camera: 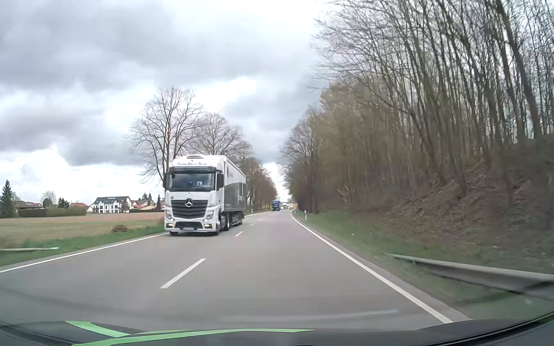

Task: Follow the waypoints while adhering to traffic rules and regulations

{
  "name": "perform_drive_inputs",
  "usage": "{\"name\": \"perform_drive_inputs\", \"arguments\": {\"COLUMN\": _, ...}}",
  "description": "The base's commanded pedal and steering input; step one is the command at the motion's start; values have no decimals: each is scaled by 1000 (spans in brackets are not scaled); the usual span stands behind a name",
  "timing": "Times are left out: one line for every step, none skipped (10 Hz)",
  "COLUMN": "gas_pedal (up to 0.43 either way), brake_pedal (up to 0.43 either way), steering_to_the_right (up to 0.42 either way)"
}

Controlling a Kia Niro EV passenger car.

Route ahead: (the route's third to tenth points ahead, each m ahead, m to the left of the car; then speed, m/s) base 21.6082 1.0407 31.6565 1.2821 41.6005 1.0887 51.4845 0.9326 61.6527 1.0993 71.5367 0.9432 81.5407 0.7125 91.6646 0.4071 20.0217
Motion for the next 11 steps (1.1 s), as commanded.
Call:
{"name": "perform_drive_inputs", "arguments": {"gas_pedal": 169, "brake_pedal": 0, "steering_to_the_right": 3}}
{"name": "perform_drive_inputs", "arguments": {"gas_pedal": 169, "brake_pedal": 0, "steering_to_the_right": 3}}
{"name": "perform_drive_inputs", "arguments": {"gas_pedal": 169, "brake_pedal": 0, "steering_to_the_right": 3}}
{"name": "perform_drive_inputs", "arguments": {"gas_pedal": 169, "brake_pedal": 0, "steering_to_the_right": 3}}
{"name": "perform_drive_inputs", "arguments": {"gas_pedal": 169, "brake_pedal": 0, "steering_to_the_right": 3}}
{"name": "perform_drive_inputs", "arguments": {"gas_pedal": 169, "brake_pedal": 0, "steering_to_the_right": 3}}
{"name": "perform_drive_inputs", "arguments": {"gas_pedal": 169, "brake_pedal": 0, "steering_to_the_right": 3}}
{"name": "perform_drive_inputs", "arguments": {"gas_pedal": 169, "brake_pedal": 0, "steering_to_the_right": 3}}
{"name": "perform_drive_inputs", "arguments": {"gas_pedal": 169, "brake_pedal": 0, "steering_to_the_right": 2}}
{"name": "perform_drive_inputs", "arguments": {"gas_pedal": 169, "brake_pedal": 0, "steering_to_the_right": 2}}
{"name": "perform_drive_inputs", "arguments": {"gas_pedal": 169, "brake_pedal": 0, "steering_to_the_right": 2}}
